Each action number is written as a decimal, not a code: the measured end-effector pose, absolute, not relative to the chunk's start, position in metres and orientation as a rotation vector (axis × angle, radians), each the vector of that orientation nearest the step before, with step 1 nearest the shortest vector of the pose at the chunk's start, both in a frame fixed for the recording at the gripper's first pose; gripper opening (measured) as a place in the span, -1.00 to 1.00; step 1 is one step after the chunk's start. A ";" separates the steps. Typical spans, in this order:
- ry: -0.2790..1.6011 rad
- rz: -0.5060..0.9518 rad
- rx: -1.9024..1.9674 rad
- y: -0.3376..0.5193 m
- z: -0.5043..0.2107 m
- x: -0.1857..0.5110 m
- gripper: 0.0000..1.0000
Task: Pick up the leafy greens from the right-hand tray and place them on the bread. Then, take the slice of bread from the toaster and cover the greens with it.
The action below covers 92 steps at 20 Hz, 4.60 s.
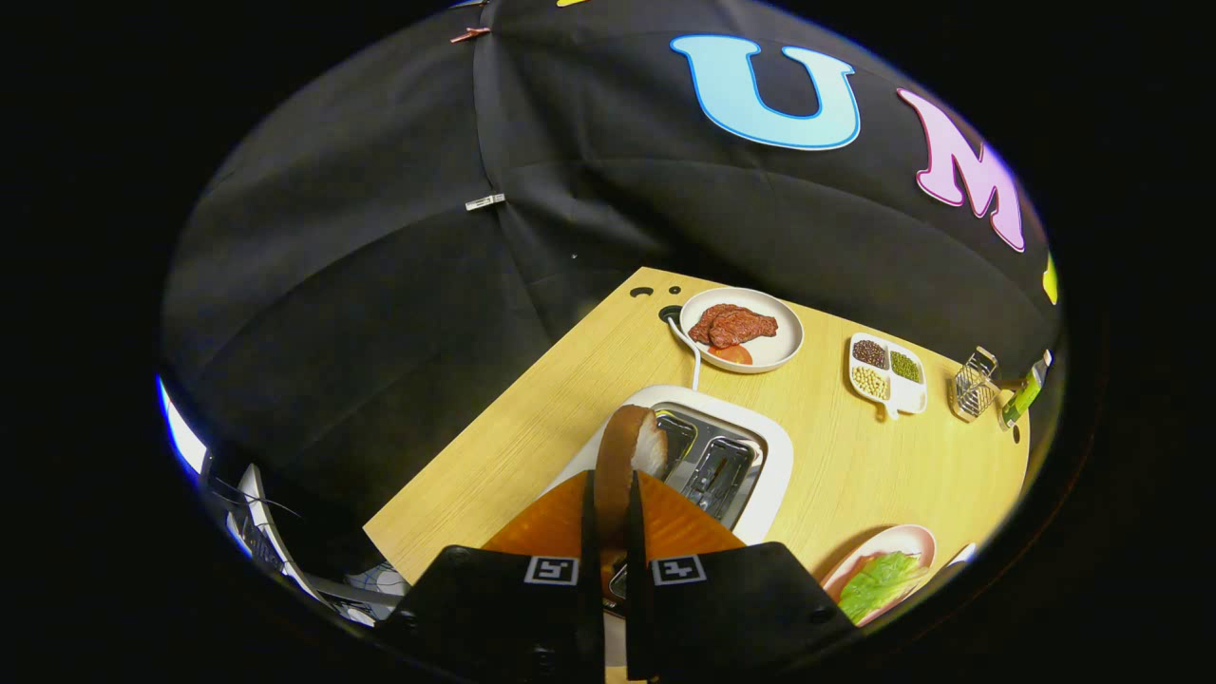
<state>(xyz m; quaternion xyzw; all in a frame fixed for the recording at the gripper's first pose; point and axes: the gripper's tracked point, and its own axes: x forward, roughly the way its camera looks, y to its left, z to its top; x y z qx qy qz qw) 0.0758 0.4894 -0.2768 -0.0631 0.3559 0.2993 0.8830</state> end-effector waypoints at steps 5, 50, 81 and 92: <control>0.714 0.654 -0.070 0.484 -0.250 0.074 -0.73; 0.935 0.176 0.135 0.121 -0.365 0.082 -0.29; 0.026 -0.032 0.027 0.045 -0.027 0.003 0.97; 0.075 -0.107 0.053 0.010 -0.032 -0.016 0.98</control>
